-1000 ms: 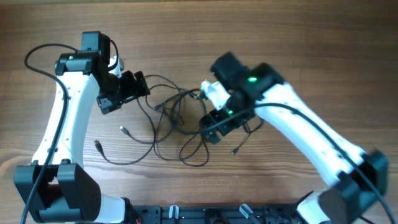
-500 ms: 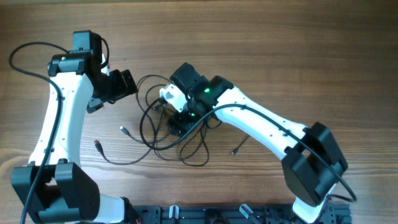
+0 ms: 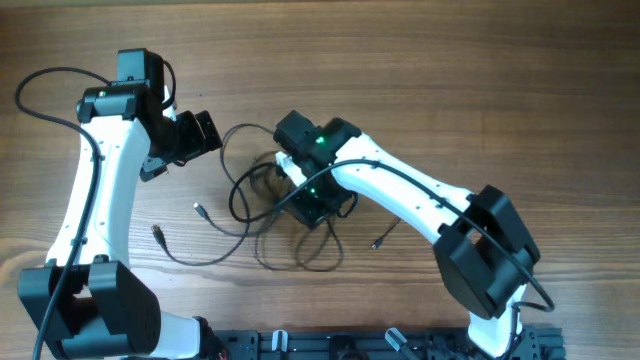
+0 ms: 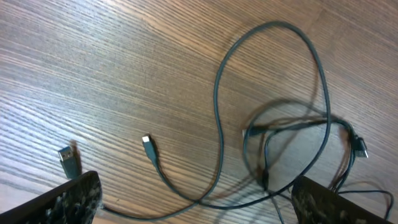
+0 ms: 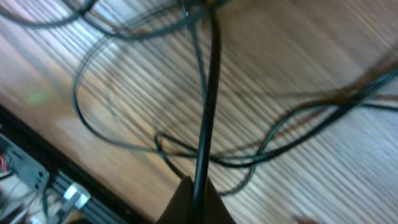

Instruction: Untangle cables

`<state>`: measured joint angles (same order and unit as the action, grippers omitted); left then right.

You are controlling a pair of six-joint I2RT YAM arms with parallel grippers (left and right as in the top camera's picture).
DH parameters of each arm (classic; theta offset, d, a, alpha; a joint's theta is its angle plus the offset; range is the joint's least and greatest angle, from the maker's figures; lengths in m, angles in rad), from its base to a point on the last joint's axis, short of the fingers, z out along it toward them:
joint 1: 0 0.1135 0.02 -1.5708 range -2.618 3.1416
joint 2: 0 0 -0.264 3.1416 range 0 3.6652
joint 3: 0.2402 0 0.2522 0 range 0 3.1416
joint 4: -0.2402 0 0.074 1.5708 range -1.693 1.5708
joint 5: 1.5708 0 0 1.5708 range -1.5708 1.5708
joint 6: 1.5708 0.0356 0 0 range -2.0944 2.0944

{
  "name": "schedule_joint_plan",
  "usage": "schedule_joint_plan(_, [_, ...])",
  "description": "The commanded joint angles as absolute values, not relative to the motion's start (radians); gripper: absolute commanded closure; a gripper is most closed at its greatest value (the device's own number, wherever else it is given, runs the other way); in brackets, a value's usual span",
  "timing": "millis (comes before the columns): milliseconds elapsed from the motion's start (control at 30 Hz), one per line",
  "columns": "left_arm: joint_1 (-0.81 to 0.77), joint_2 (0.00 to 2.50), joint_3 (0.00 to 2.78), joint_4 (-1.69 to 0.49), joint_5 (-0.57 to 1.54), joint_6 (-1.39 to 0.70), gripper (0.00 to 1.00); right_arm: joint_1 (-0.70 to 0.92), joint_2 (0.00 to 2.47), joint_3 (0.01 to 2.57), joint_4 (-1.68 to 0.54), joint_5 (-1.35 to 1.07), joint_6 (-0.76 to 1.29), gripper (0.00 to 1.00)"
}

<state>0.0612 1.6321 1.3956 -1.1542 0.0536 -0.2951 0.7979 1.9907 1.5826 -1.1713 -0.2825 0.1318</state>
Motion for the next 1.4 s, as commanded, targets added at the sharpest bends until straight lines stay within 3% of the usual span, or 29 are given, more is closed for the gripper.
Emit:
schedule_joint_plan(0, [0.066,1.616,1.393,-1.161,0.089,-0.304,0.00,0.799,1.840,1.768,-1.248,-0.213,0.160,0.96])
schedule_joint_plan(233, [0.063,1.616,1.393,-1.186,0.128,-0.303,0.00,0.799,1.480,1.964,-1.184,-0.198,0.156,0.96])
schedule_joint_plan(367, [0.063,1.616,1.393,-1.233,0.233,-0.281,0.08,0.799,1.313,1.969,-1.013,-0.198,0.156,0.96])
schedule_joint_plan(500, [0.036,1.616,1.393,-1.276,0.299,-0.211,0.09,0.799,1.198,1.969,-0.829,-0.174,0.156,0.96])
schedule_joint_plan(700, [-0.056,1.616,1.393,-1.276,0.299,-0.183,0.07,0.799,1.148,1.969,-0.760,0.051,0.093,0.96])
schedule_joint_plan(900, [-0.199,1.616,1.368,-1.282,0.332,-0.056,0.06,0.799,1.148,1.969,-0.758,0.067,0.078,0.96])
schedule_joint_plan(1200, [-0.412,1.616,1.227,-1.207,0.318,-0.029,0.10,0.799,1.148,1.969,-0.766,0.166,0.078,0.96])
schedule_joint_plan(1367, [-0.560,1.616,1.192,-1.126,0.318,-0.029,0.00,0.799,1.148,1.969,-0.789,0.166,0.078,0.96])
